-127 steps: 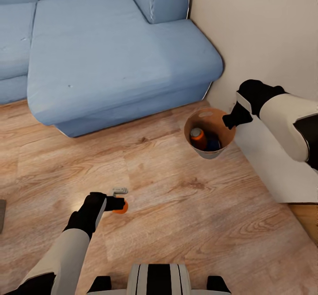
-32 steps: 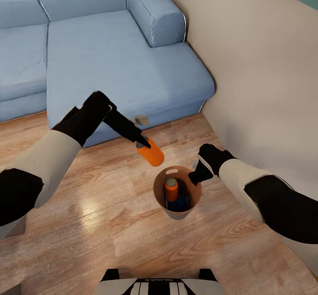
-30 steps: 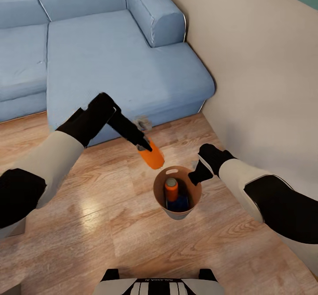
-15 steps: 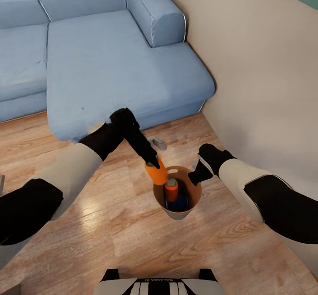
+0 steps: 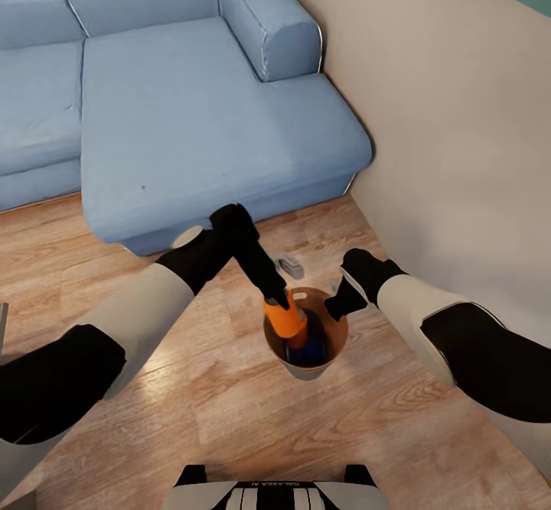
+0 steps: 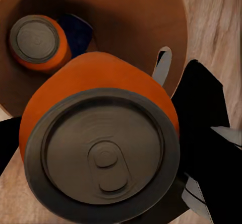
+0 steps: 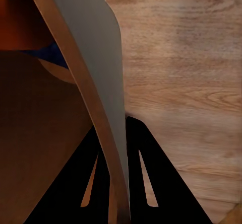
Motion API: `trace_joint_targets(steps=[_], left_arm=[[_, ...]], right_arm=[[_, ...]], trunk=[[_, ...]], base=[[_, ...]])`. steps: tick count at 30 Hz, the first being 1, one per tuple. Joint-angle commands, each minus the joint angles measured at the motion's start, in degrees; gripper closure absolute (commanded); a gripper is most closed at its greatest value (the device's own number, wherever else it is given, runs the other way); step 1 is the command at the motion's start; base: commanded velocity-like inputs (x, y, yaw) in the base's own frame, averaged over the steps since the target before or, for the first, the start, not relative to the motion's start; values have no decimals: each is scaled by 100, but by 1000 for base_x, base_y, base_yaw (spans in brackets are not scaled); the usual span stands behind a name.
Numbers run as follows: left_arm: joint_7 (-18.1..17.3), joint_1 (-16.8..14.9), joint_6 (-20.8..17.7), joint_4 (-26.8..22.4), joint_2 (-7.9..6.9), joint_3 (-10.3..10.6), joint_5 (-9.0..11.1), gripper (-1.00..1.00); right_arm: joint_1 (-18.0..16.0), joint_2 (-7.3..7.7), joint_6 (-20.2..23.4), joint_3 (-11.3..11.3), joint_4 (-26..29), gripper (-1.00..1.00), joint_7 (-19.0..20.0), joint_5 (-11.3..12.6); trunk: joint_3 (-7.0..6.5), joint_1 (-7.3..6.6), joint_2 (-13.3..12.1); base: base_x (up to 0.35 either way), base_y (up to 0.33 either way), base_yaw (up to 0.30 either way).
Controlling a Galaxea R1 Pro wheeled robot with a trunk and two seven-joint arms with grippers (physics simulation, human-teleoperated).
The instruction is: Put the three can of soda from the living room inside the tash can in the kitchen.
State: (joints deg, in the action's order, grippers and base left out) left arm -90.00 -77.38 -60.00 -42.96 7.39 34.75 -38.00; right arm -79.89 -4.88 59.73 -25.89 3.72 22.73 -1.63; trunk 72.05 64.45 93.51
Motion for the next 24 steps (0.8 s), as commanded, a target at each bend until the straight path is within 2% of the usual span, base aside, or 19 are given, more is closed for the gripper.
trace_joint_targets(steps=[1,8,13,18,24], left_arm=[[0,5,0,-4,22,2,3,100],[0,101,0,-94,76,5,39,100],[0,247,0,-153,81,2,40,100],[408,528,0,-150,86,5,59,100],[668,714,0,-123,83,5,57,100]], right_arm=[[-2,-31,27,94,-2,100,35,154],[-6,-264,27,100,-10,100,30,159],[-8,-343,27,100,-11,100,24,162],[-9,-382,27,101,-11,100,21,168],[-9,-437,27,101,-11,100,13,180]], trunk=[[0,0,0],[0,0,0],[0,0,0],[0,0,0],[0,0,0]], base=[[0,0,0],[0,0,0],[0,0,0],[0,0,0],[0,0,0]])
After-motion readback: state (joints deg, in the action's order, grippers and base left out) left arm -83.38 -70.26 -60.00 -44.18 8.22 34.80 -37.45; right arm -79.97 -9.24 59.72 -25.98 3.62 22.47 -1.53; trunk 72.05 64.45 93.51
